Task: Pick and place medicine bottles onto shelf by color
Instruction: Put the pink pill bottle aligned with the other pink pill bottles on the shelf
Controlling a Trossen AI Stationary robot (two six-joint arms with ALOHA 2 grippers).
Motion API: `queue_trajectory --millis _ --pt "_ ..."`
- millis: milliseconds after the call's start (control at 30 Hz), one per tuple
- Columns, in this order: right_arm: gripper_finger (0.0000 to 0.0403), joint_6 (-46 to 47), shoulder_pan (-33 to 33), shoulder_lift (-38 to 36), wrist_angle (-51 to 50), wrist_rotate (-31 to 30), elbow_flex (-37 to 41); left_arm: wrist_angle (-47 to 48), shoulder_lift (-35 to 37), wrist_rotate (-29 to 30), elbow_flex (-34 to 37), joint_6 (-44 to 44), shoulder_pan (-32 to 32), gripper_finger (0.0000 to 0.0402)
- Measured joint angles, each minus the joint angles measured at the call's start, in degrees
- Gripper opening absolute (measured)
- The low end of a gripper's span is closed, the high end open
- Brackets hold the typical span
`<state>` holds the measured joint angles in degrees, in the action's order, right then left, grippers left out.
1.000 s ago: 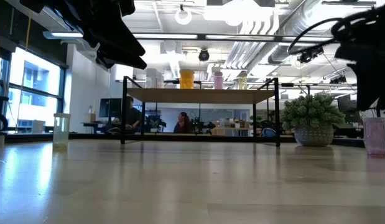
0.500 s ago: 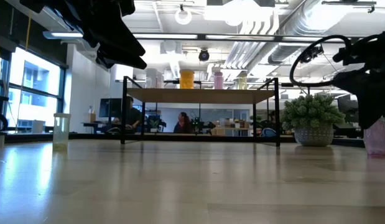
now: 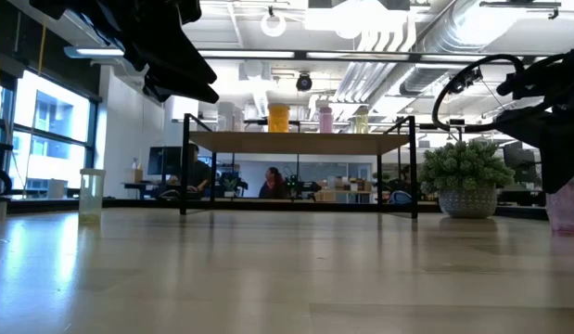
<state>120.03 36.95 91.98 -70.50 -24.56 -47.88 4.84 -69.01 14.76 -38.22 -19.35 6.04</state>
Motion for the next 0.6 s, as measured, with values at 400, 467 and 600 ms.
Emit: queue_trajectory --millis 400,467,600 --pt "0.0114 -2.5 -1.4 -0.8 0.7 0.4 0.0 0.0 0.0 0.0 0.0 0.0 0.0 0.0216" --pt "0.0114 -3.3 -1.4 -1.3 2.2 0.4 -0.1 0.0 0.0 0.0 0.0 0.0 0.0 0.0216" --pt "0.0114 -6.2 -1.6 -1.4 4.2 0.6 -2.8 0.0 0.0 0.0 0.0 0.0 0.0 0.0216"
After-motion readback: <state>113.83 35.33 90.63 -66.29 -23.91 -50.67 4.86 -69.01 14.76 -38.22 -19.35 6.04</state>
